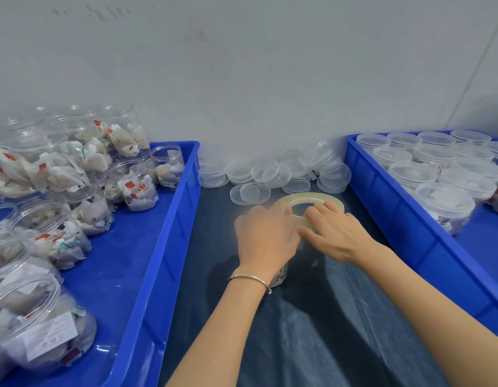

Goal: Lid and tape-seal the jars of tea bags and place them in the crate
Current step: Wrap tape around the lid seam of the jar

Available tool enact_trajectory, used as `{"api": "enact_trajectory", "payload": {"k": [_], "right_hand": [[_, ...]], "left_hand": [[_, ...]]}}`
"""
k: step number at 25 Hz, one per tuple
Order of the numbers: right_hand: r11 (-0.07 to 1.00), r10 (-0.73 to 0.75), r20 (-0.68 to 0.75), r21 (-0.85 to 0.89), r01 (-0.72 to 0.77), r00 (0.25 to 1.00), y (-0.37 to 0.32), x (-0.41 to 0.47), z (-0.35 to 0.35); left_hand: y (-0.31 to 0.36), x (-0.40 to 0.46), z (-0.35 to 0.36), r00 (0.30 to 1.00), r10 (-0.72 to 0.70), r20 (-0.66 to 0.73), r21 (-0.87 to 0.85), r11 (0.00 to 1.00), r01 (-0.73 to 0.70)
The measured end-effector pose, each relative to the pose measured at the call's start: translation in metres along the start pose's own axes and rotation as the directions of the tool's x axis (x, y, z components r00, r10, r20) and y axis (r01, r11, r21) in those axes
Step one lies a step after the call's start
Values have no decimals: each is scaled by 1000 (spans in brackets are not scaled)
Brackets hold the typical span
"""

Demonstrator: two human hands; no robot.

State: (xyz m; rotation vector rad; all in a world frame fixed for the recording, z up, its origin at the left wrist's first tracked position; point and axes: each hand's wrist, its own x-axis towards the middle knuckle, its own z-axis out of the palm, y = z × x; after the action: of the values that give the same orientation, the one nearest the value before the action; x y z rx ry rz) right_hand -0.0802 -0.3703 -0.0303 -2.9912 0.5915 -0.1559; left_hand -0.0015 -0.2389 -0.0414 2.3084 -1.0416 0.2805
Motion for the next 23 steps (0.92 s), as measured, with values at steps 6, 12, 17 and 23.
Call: {"api": "enact_trajectory", "payload": {"k": [6, 12, 17, 23], "right_hand": [[1000, 28, -11, -6, -28, 1000, -2, -3, 1], [972, 215, -93, -81, -223, 972, -17, -7, 0], [910, 400, -153, -49, -412, 903, -40, -8, 2], [892, 430, -221, 256, -373, 876, -79, -42, -15]], "left_hand": [[0, 0, 1, 1000, 9, -3, 5, 1000, -9], [2, 17, 5, 999, -29, 27, -7, 1000, 30], [-4, 30, 7, 999, 10, 33, -33, 999, -9], [-15, 64, -9, 954, -288, 85, -117, 948, 297]]}}
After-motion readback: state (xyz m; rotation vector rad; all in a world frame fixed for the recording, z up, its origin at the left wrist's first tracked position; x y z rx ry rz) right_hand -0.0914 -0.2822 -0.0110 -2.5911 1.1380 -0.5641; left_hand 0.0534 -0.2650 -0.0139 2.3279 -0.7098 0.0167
